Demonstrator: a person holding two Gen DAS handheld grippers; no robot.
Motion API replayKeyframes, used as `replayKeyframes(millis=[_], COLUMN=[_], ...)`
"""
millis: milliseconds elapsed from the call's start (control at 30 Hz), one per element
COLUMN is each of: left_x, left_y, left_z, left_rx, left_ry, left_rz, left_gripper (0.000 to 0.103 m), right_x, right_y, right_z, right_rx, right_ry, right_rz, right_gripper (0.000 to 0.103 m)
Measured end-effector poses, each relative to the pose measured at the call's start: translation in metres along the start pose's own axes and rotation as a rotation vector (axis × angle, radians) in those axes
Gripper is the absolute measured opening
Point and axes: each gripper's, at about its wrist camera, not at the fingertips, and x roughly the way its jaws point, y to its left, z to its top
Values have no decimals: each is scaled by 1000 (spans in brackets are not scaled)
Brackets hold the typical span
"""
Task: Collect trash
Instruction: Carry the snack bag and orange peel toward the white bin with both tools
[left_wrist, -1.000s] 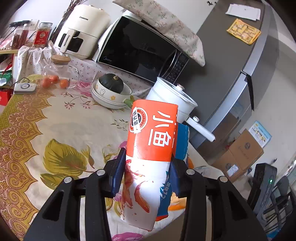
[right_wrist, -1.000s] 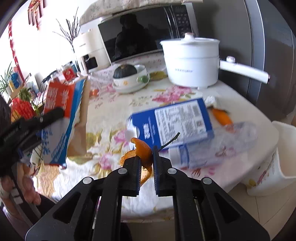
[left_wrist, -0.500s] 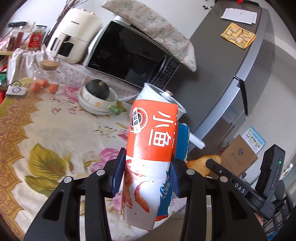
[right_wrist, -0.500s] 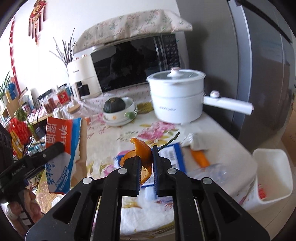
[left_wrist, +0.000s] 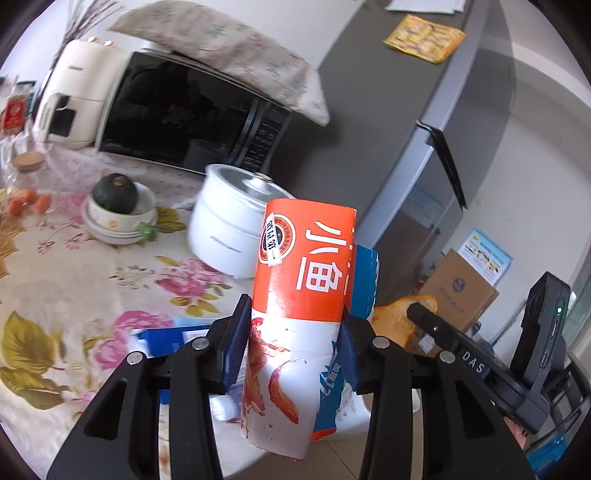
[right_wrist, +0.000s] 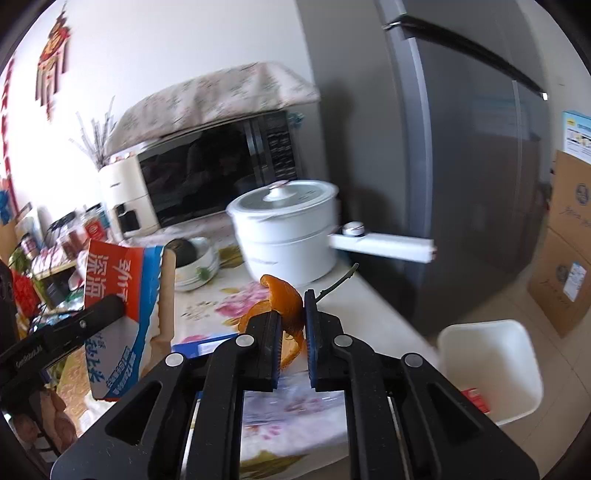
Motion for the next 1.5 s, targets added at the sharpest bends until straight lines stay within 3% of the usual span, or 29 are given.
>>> replayKeyframes(millis=[533, 800, 1100, 1200, 1267, 1400, 1433, 1500], left_x=[78, 113, 154, 173, 186, 207, 214, 222], left_y=[-113, -160, -208, -220, -227, -241, -245, -250], left_z=[-19, -37, -56, -65, -70, -80, -82, -86], left_rx=[88, 147, 202, 196, 187, 188, 185, 179], left_ry=[84, 138, 195, 225, 246, 279, 290, 306], left_rz=[-78, -123, -160, -171, -179, -187, -190, -195], left_gripper=[43, 43, 43, 43, 43, 43, 43, 44], right_x=[-17, -1, 21, 21, 14, -7, -15, -24], right_y=[-142, -213, -271, -285, -296, -317, -322, -330], right_z=[17, 9, -7, -12, -14, -18, -20, -25], right_rx=[84, 186, 275, 321, 360, 427, 454, 478], right_ry=[-60, -7, 92, 103, 86, 12, -17, -33], right_rz=[-245, -363, -408, -432, -471, -549, -588, -634], right_gripper=[10, 10, 11, 23, 55, 79, 96, 96])
